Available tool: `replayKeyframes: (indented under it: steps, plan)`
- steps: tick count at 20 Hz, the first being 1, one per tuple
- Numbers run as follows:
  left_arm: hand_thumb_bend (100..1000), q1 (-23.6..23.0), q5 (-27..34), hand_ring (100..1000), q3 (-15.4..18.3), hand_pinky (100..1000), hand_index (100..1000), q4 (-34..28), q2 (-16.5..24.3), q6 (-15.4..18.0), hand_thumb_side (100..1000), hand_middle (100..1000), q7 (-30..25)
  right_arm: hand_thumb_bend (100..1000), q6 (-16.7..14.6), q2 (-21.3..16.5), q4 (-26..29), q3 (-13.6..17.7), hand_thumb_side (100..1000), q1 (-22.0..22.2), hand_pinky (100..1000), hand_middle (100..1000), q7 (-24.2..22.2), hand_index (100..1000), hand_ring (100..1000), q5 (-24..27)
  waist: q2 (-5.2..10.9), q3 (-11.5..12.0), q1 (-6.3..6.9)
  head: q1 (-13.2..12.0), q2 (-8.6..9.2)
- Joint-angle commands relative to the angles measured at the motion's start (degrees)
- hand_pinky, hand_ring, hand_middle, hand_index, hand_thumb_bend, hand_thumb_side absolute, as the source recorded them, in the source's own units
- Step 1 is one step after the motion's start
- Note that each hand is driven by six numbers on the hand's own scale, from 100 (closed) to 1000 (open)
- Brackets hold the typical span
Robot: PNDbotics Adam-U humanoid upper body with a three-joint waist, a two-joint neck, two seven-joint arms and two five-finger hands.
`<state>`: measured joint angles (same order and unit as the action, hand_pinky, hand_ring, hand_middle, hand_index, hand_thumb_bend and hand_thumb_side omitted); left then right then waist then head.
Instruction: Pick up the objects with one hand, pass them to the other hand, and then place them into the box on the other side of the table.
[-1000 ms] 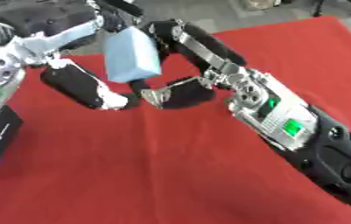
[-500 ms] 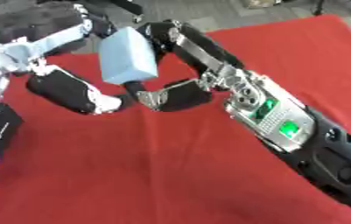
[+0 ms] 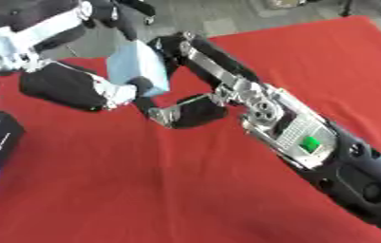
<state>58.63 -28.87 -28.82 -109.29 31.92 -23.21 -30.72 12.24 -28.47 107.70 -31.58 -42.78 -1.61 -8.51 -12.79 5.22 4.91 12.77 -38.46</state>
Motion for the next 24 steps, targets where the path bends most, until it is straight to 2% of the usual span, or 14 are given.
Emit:
replayKeyframes:
  steps: [1, 9, 15, 24]
  plan:
    - [349, 0.9, 0.7, 818, 1.1, 827, 751, -1.3, 1.6, -0.6, 523, 738, -0.3, 100, -0.2, -0.3, 0.4, 0.2, 100, -0.7, 577, 449, -0.1, 600, 592, -0.4, -0.01, 0.1, 0.50, -0.1, 0.35]
    - [377, 1.1, -0.3, 820, 0.7, 828, 753, 0.0, 0.7, -0.1, 468, 739, -2.0, 100, 0.1, -0.2, 0.8, 0.4, 100, -0.8, 573, 449, 0.0, 601, 592, 0.0, -0.06, 0.0, 0.45, 0.0, 0.36]
    - [413, 1.0, -0.3, 832, 0.8, 840, 776, -0.1, 0.6, 0.3, 542, 754, -3.1, 100, 0.5, -0.4, 1.0, 0.7, 100, -0.9, 572, 449, 0.3, 602, 592, 0.2, -0.13, 0.0, 0.53, 0.1, 0.19]
    - [431, 1.0, -0.3, 839, 1.2, 846, 785, -0.8, 0.6, 0.8, 570, 760, -5.2, 100, 0.7, -0.4, 1.1, 0.9, 100, -1.1, 573, 449, 0.2, 603, 593, 0.3, -0.14, 0.1, 0.54, 0.1, 0.19]
